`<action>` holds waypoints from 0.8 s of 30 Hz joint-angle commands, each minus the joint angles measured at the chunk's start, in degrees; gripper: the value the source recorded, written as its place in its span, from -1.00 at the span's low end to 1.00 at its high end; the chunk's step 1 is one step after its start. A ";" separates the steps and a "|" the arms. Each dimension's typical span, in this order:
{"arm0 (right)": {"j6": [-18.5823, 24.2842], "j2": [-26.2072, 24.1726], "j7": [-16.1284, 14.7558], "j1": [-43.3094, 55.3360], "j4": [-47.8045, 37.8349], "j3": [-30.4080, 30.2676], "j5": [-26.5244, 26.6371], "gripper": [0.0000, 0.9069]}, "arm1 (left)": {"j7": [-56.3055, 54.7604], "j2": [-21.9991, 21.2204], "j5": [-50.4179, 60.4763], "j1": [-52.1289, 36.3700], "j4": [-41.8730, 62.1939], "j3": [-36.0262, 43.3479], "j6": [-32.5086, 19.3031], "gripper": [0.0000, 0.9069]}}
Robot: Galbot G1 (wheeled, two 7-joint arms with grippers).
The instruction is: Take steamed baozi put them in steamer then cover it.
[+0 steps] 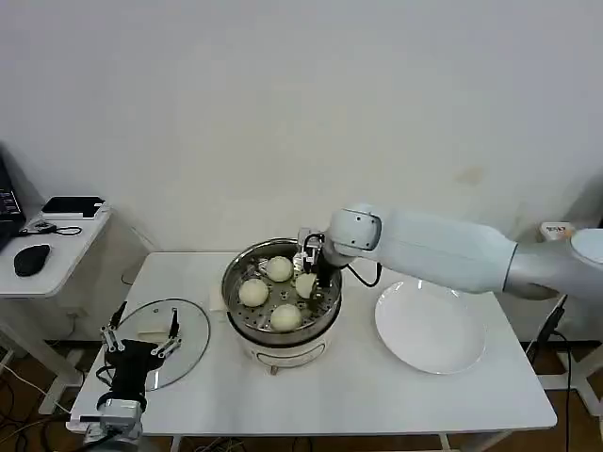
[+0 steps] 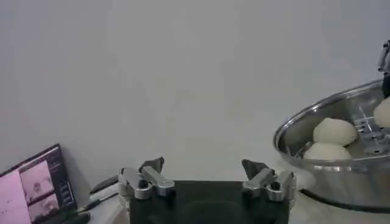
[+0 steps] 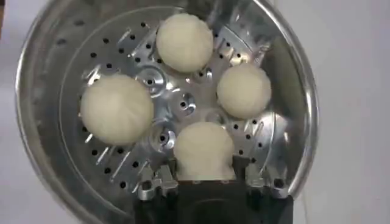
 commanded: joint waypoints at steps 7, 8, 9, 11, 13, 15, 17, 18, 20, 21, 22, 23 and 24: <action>-0.19 -0.61 1.13 -1.84 0.60 3.08 0.22 1.00 | -0.06 -0.08 0.03 0.19 -0.16 0.01 -0.03 1.00; -0.27 -1.16 1.29 -1.45 1.48 4.17 0.42 1.00 | -0.07 -0.08 0.03 0.18 -0.19 0.03 -0.03 1.00; -0.24 -1.83 1.31 -1.08 2.27 4.67 0.76 1.00 | -0.06 -0.12 0.03 0.15 -0.19 0.05 -0.03 1.00; 0.28 -3.25 1.05 0.13 3.92 5.62 0.95 1.00 | -0.06 -0.17 0.04 0.13 -0.18 0.08 -0.02 1.00; 0.83 -4.82 0.82 1.16 5.38 5.89 1.27 1.00 | -0.05 -0.15 0.04 0.15 -0.15 0.12 -0.03 1.00; 1.35 -7.96 1.70 2.32 9.33 6.91 1.70 1.00 | -0.04 -0.25 0.03 0.06 -0.05 0.23 -0.04 1.00; 1.22 -9.68 2.99 2.20 11.49 8.10 2.49 1.00 | -0.06 -0.36 0.04 -0.13 0.07 0.47 -0.05 1.00; 1.20 -11.72 4.50 1.58 14.21 9.41 2.64 1.00 | -0.07 -0.44 0.05 -0.18 0.14 0.57 -0.03 1.00; 2.64 -14.94 9.67 -1.07 18.16 12.77 2.47 1.00 | -0.11 -0.44 0.09 -0.34 0.36 0.82 -0.06 1.00; 3.86 -16.29 13.27 -3.04 19.80 14.11 3.12 1.00 | -0.10 -0.42 0.15 -0.42 0.55 0.87 -0.20 1.00; 4.75 -17.97 20.24 -5.07 21.94 15.48 4.33 1.00 | -0.10 -0.42 0.42 -0.43 0.72 0.86 -0.59 1.00; 5.92 -19.46 26.99 -8.53 23.60 17.39 4.64 1.00 | 0.01 -0.39 0.92 -0.42 0.83 0.80 -0.91 1.00; 8.02 -20.73 29.82 -10.65 24.49 19.25 3.83 1.00 | 0.01 -0.39 1.01 -0.43 0.93 0.78 -1.14 1.00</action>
